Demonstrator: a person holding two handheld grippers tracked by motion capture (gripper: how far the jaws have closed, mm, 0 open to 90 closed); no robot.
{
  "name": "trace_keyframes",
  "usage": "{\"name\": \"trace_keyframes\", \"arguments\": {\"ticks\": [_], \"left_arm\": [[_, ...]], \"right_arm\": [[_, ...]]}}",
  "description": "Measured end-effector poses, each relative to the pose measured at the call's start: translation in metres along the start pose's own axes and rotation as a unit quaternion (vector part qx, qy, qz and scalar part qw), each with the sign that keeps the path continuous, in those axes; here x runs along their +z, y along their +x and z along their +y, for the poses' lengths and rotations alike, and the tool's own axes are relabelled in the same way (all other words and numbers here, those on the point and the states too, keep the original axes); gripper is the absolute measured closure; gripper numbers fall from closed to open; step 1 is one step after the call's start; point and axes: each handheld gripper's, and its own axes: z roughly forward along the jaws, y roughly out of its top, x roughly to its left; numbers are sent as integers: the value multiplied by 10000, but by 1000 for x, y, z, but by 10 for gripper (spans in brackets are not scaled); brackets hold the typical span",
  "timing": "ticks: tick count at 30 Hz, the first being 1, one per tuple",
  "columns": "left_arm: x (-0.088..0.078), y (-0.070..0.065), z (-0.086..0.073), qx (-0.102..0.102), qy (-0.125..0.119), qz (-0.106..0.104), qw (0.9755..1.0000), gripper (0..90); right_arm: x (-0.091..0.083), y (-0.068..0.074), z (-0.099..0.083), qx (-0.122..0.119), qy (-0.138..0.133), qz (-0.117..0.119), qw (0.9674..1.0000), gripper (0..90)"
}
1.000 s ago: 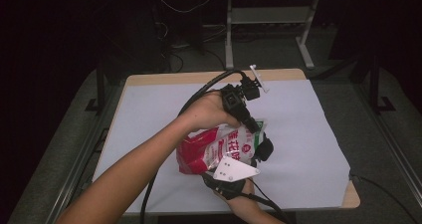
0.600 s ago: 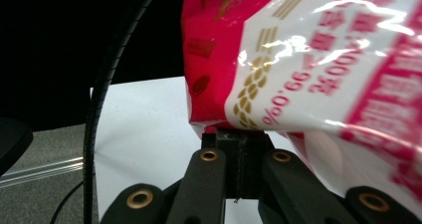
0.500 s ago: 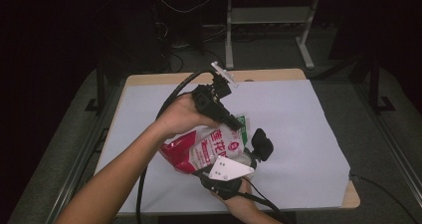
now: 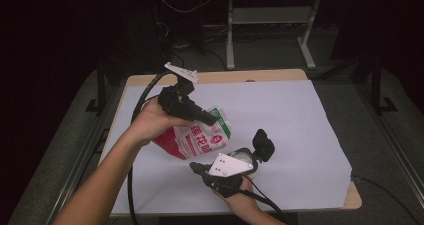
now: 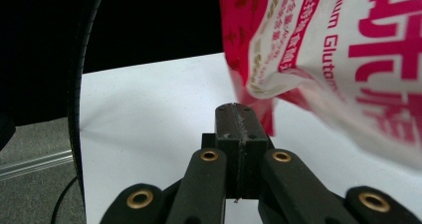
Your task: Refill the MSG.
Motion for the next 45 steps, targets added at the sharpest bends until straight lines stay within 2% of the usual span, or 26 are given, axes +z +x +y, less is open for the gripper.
{"name": "trace_keyframes", "arguments": {"ticks": [2,4,5,8,10,11,14,16,22,23,25,27,30,31,34,37,45], "left_arm": [[-3,3,-3,-36,-93,32,9999,900],[-9,13,-12,-71,-304,164,9994,899],[-9,13,-12,-71,-304,164,9994,900],[-15,26,-23,-21,-687,418,9968,899],[-16,30,-25,-52,-768,449,9960,899],[-17,36,-29,-38,-915,582,9941,899],[-18,45,-33,108,-1113,855,9900,898],[-18,52,-35,92,-1273,912,9876,898],[-17,66,-41,202,-1460,1160,9823,897],[-17,67,-44,201,-1534,1231,9803,897],[-17,70,-51,199,-1681,1195,9783,896],[-15,72,-56,178,-1653,1218,9785,895],[-15,70,-66,127,-1709,1104,9790,894],[-15,68,-69,149,-1774,1119,9777,893],[-18,63,-79,110,-1874,1066,9764,892],[-23,58,-92,99,-1990,1067,9741,891],[-33,43,-128,41,-2116,1082,9713,890]], "right_arm": [[0,-1,0,41,15,-3,10000,900],[0,-2,-1,67,20,19,10000,900],[0,-2,-1,70,43,29,10000,900],[0,-4,-2,126,144,55,9998,900],[-1,-5,-2,153,186,82,9997,900],[-2,-5,-2,186,189,95,9996,900],[-3,-7,-2,216,199,109,9995,900],[-4,-8,-1,227,214,100,9995,900],[-5,-11,-1,237,251,73,9994,900],[-5,-12,-1,227,249,69,9994,900],[-6,-12,-1,227,251,77,9994,900],[-6,-13,-1,259,263,88,9993,900],[-6,-12,-1,233,255,100,9994,900],[-6,-12,-1,233,260,106,9993,900],[-6,-11,-1,245,285,127,9992,900],[-6,-11,-1,230,325,158,9991,900],[-5,-9,-1,217,381,252,9987,900]]}}
